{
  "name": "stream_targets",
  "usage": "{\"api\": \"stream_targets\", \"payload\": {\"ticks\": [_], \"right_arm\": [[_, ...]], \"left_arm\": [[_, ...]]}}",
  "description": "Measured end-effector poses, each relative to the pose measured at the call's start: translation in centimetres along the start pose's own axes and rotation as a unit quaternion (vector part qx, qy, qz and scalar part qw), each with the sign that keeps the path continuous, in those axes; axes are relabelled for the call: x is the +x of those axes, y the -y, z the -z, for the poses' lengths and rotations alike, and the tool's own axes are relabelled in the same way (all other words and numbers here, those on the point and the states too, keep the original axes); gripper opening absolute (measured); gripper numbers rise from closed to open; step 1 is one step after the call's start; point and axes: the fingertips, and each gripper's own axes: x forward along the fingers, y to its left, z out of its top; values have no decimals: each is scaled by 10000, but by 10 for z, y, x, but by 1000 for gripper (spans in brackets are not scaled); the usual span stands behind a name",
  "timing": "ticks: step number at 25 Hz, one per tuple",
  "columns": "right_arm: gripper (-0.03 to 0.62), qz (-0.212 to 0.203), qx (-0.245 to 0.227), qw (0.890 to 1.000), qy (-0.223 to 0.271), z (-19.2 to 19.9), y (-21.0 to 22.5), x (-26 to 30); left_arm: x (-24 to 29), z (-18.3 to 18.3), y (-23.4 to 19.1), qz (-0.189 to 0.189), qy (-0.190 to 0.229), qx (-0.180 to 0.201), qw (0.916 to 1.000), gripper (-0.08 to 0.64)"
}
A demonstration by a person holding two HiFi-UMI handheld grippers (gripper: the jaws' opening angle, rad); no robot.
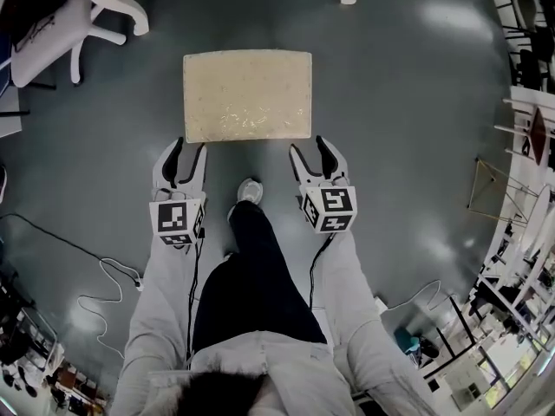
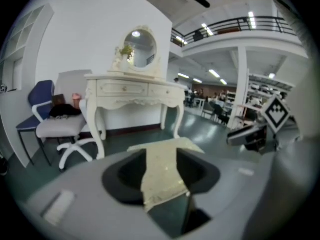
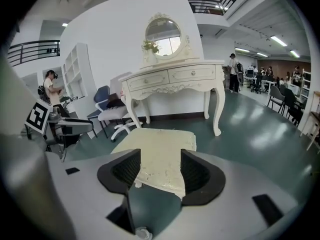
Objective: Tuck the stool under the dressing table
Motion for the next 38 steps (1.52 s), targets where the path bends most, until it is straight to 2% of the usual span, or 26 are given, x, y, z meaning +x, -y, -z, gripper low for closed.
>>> {"api": "stream_targets", "payload": {"ticks": [13, 19, 22, 27, 38], "right_arm": [[298, 275, 405, 9982, -336, 77, 25, 50], [304, 258, 224, 9984, -456, 97, 34, 71], [308, 245, 205, 9985, -455, 103, 37, 79], [314, 196, 230, 9986, -434, 107, 45, 88], [305, 232, 297, 9981, -481, 107, 45, 91]], "left_arm": [[37, 90, -8, 25, -522, 100, 9986, 243], [56, 116, -21, -26, -687, 246, 9973, 260], [61, 126, -25, -53, -754, 316, 9966, 273], [73, 140, -23, -68, -837, 187, 9963, 288], [78, 141, -22, 23, -978, 153, 9951, 284]]}}
